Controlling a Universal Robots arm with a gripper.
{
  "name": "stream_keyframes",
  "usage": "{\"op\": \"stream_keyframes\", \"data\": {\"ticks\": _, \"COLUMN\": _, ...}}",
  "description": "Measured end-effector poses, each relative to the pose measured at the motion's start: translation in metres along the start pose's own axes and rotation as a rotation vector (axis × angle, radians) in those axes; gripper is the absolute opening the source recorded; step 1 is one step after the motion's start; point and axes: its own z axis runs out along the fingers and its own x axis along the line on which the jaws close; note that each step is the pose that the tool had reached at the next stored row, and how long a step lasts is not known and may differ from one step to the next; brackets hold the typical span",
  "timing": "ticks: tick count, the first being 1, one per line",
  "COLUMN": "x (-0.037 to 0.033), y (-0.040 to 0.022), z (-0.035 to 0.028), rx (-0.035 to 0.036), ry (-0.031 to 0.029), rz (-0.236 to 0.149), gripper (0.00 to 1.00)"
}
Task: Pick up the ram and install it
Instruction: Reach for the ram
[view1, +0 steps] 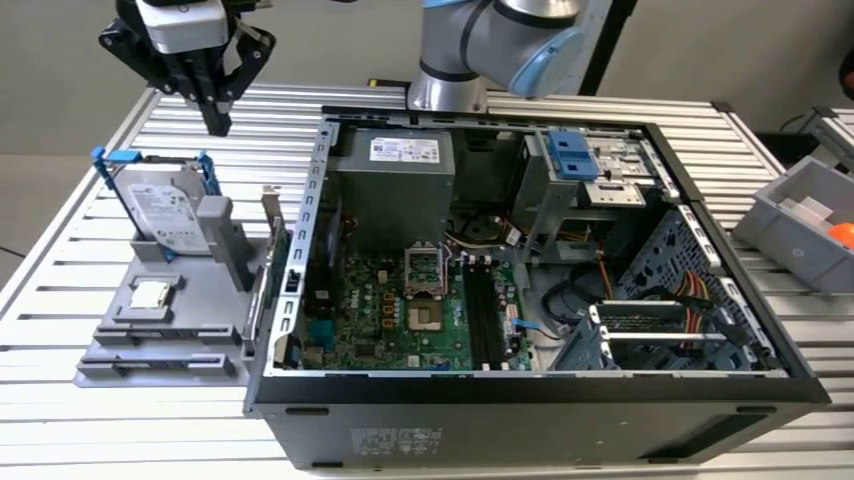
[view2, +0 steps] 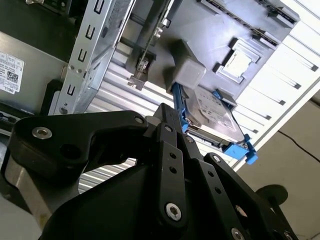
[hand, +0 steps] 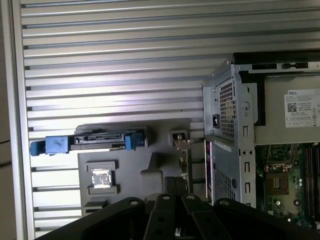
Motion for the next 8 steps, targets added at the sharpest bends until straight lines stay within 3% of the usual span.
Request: {"op": "stream_keyframes", "data": {"ticks": 8, "x": 0.0078, "y": -0.0006, "z": 0.0000, "rx": 0.0000, "ry": 0.0001, "rz": 0.000, "gripper": 0.00}}
